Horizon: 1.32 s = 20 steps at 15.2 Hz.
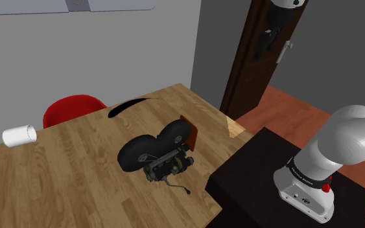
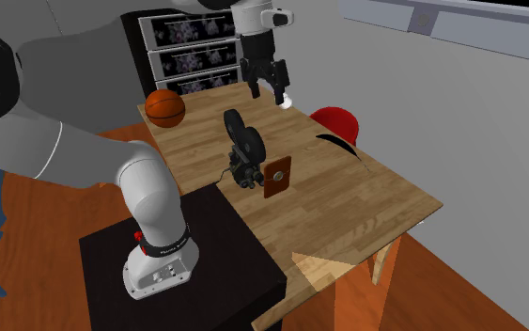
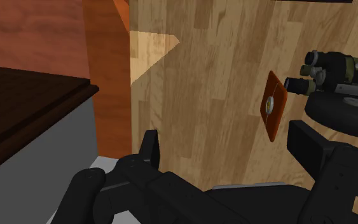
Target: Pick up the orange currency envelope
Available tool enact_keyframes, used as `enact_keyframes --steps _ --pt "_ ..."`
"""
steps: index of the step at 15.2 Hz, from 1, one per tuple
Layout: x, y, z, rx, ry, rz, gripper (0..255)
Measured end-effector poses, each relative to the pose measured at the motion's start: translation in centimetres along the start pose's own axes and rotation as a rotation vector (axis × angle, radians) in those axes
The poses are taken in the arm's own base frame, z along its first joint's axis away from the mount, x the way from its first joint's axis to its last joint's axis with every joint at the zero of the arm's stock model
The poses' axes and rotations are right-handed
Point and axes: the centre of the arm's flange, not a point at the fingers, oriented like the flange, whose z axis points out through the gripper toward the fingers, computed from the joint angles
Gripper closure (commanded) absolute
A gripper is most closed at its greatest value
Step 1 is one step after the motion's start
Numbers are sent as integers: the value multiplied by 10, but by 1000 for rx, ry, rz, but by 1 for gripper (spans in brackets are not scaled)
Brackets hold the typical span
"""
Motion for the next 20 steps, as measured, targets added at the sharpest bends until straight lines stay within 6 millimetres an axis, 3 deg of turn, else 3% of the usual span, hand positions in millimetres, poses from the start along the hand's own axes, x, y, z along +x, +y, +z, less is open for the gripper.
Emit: enact_keyframes --steps 2,6,20 --pt "4 -3 4 2 -2 2 0" --pt "23 -18 40 13 -15 16 0" --pt "110 -89 193 60 -63 76 0"
